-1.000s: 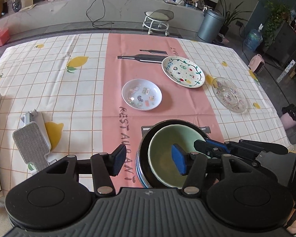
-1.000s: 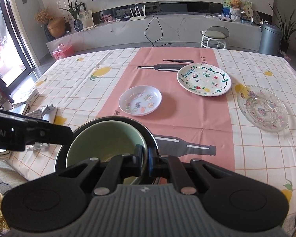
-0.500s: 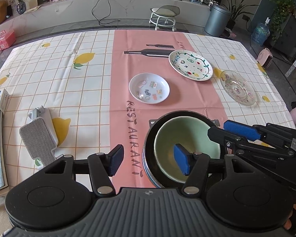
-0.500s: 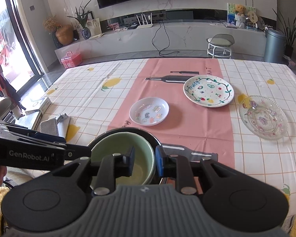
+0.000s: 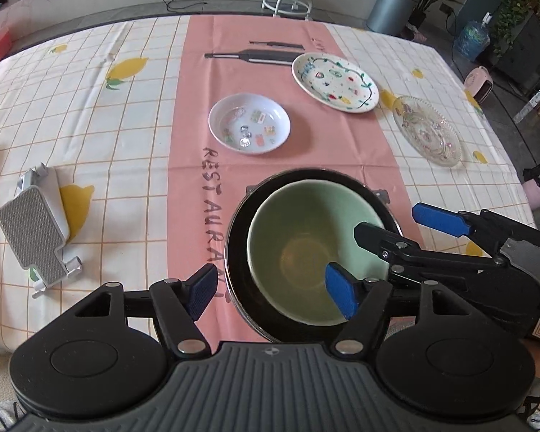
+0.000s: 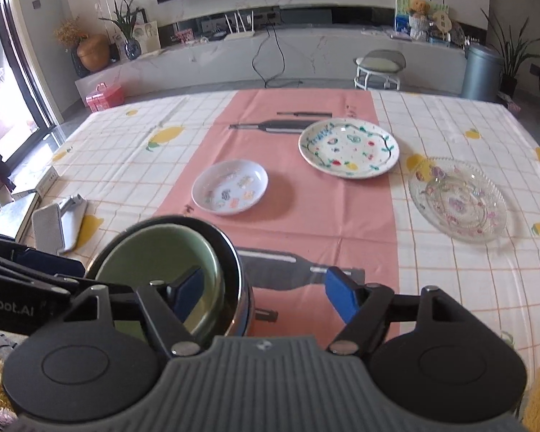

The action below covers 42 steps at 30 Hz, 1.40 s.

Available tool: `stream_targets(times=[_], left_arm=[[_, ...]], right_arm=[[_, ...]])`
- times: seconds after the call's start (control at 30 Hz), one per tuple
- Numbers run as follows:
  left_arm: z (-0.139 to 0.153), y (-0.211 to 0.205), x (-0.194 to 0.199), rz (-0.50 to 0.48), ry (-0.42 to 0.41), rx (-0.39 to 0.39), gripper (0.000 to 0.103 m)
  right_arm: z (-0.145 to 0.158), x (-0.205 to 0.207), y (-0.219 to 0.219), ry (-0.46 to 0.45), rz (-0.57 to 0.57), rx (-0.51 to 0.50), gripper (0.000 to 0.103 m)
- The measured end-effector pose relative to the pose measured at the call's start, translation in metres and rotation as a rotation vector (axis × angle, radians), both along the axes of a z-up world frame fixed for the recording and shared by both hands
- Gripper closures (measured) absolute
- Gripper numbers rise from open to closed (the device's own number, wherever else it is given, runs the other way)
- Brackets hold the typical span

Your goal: Organize plates and bowls

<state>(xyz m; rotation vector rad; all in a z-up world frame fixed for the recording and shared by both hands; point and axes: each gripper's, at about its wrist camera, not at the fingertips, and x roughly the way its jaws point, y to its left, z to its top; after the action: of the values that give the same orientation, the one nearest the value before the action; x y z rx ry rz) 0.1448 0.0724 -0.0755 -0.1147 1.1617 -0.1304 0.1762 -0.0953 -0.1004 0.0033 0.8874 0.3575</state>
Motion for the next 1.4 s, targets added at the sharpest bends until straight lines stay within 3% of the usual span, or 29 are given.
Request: stream_targets(times=[0.13,0.4,0.6,0.67,0.73,0.83,1.07,1.2,1.4], left_arm=[[-0.011,0.003,0.002,0.020,0.015,0.036,0.023],[-0.027,0.018,0.009,0.069,0.072,-0.023,0.020],[-0.036,0.024,0.014,0.072,0.102,-0.054,0.018],[-0.041,0.028,0.017,0.077,0.124,-0.097,0.018],[-0.048,0.035,0.018,0.075,0.156,-0.173,0.021],[-0.054,0.042,0.018,0.043,0.185,-0.281,0.034],[-0.061,0.063,0.016,0.099,0.180,-0.371,0.038],[-0.062,0.075,0.015,0.141,0.173,-0.393,0.039],[-0.058,0.073,0.011,0.128,0.129,-0.352,0.038]], right_arm=[[-0.010,0.002,-0.002,0.060,0.015,0.012,0.035],[-0.022,0.007,-0.006,0.199,0.057,0.137,0.036],[-0.028,0.008,-0.003,0.248,0.065,0.189,0.043],[-0.031,0.009,-0.002,0.272,0.066,0.213,0.046],[-0.032,0.009,-0.002,0.264,0.036,0.216,0.052],[-0.031,0.008,0.000,0.251,0.019,0.201,0.058],[-0.031,0.006,0.014,0.223,-0.014,0.174,0.061],[-0.031,0.006,0.025,0.211,-0.011,0.162,0.061],[-0.031,0.006,0.034,0.193,0.003,0.148,0.061]])
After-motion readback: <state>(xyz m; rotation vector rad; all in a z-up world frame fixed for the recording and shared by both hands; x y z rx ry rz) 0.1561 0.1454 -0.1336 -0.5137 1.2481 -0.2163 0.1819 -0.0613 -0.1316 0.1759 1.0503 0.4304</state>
